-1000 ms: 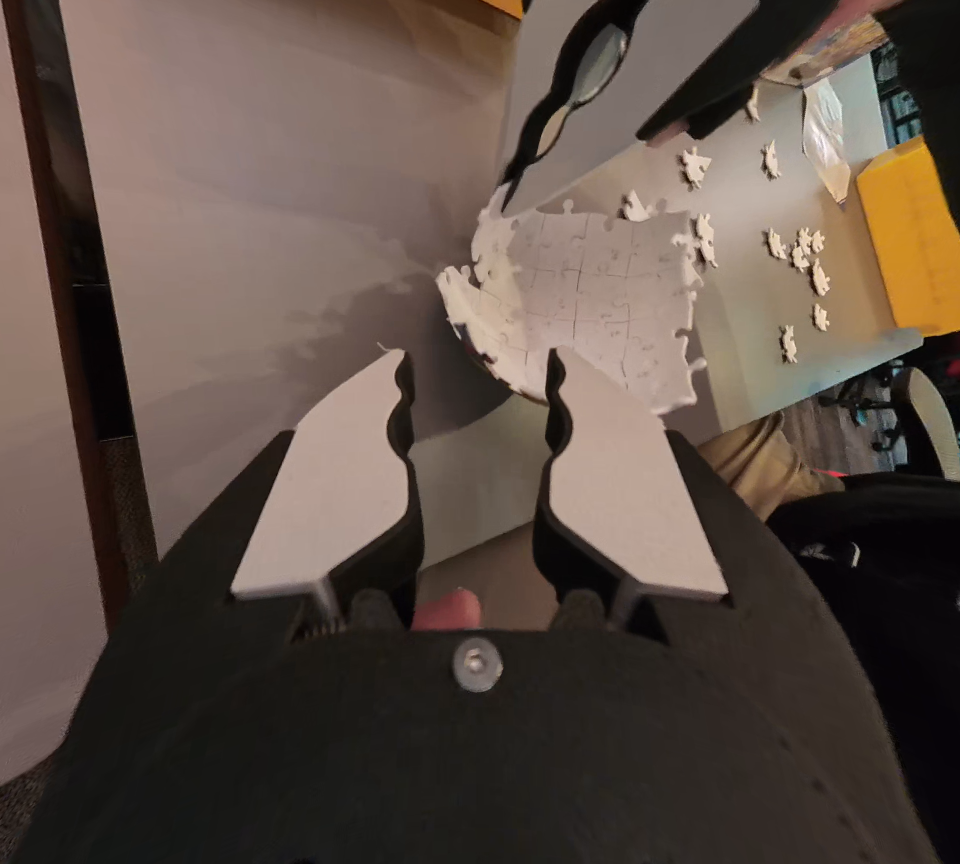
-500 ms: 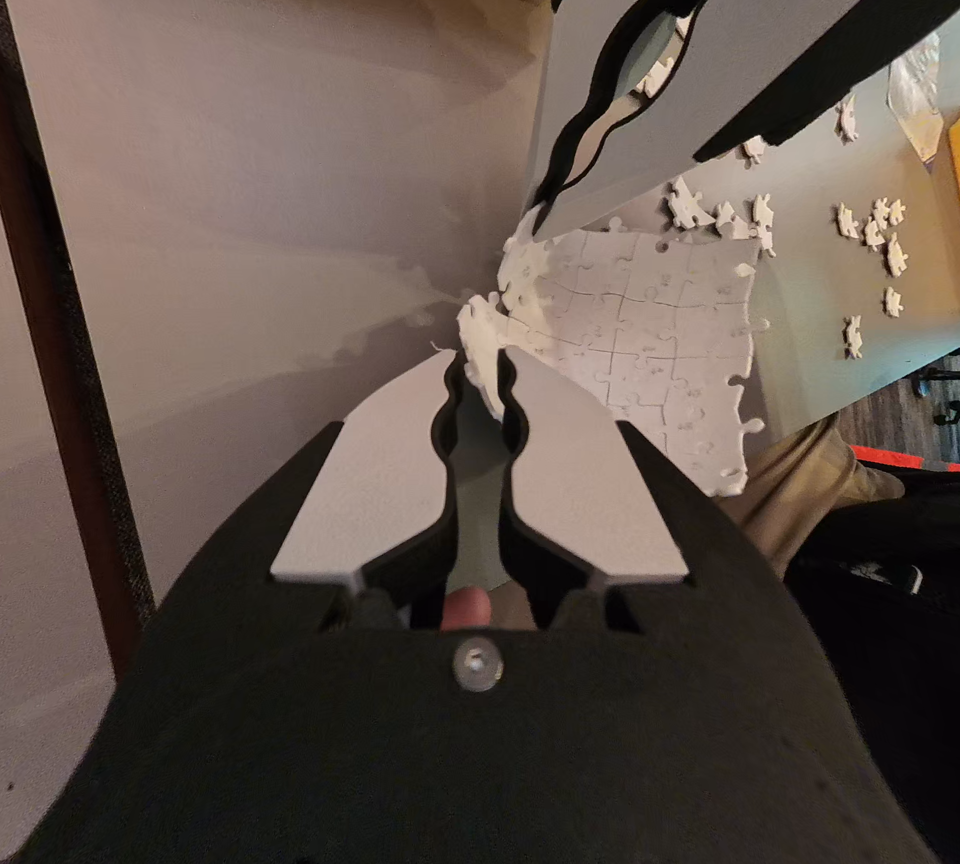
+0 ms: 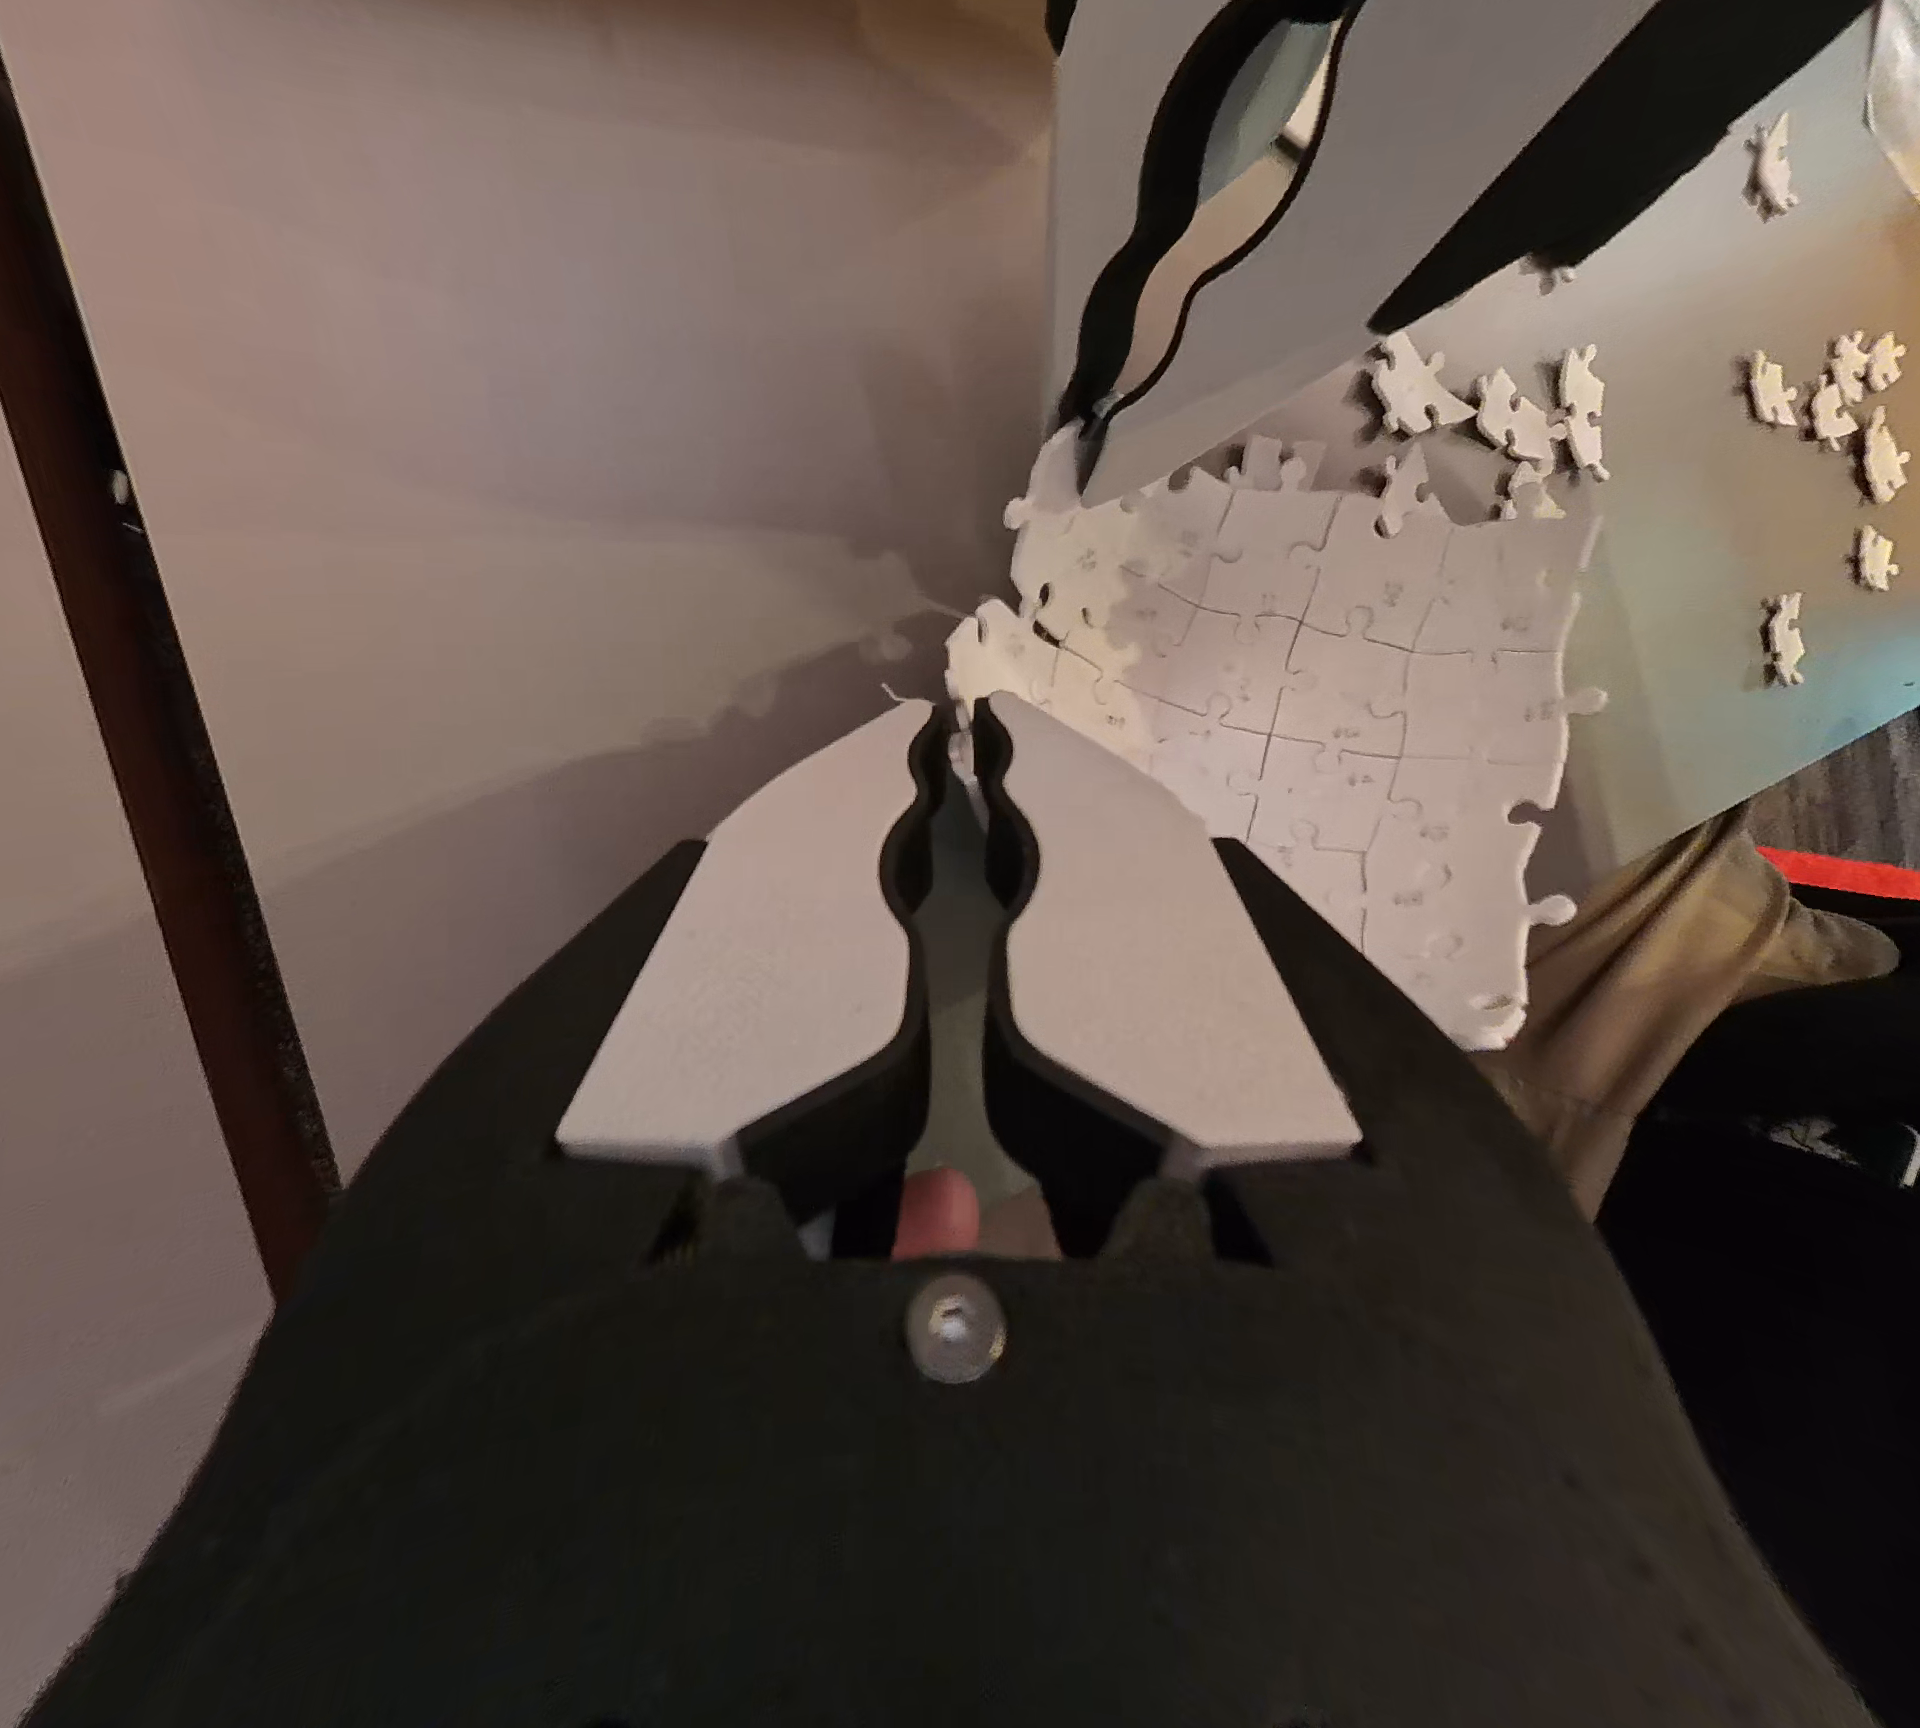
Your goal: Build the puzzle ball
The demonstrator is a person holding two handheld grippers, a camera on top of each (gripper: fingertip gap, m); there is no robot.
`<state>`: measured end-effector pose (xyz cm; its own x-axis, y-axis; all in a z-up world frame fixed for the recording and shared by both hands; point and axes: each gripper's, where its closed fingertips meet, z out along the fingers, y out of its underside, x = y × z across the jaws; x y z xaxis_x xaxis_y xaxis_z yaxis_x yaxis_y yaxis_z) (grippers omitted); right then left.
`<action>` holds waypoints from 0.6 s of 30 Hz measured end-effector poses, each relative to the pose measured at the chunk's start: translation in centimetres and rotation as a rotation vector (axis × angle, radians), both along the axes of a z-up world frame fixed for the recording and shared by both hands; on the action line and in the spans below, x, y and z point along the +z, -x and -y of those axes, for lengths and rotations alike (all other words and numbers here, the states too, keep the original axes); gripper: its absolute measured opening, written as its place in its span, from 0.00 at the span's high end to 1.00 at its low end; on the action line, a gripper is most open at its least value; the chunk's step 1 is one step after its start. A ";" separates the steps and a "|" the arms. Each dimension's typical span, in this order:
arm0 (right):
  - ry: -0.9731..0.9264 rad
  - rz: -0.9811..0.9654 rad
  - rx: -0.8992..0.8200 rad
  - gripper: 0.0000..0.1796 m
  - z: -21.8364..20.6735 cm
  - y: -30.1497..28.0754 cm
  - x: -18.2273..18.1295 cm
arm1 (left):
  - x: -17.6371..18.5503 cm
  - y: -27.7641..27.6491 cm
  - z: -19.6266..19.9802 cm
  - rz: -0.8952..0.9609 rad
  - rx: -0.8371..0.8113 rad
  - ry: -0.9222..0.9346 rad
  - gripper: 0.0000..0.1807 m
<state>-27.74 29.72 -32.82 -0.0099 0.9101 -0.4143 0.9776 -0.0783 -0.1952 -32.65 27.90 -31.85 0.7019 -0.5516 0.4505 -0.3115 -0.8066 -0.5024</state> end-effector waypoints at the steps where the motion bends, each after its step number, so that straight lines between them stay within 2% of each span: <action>1: 0.006 0.002 0.000 0.97 0.1 -0.1 -0.1 | 0.0 0.0 0.0 -0.004 -0.005 0.000 0.98; 18: 0.025 0.006 -0.003 0.98 -0.5 -0.2 -0.1 | 0.0 -0.4 -0.5 -0.057 -0.062 -0.012 0.98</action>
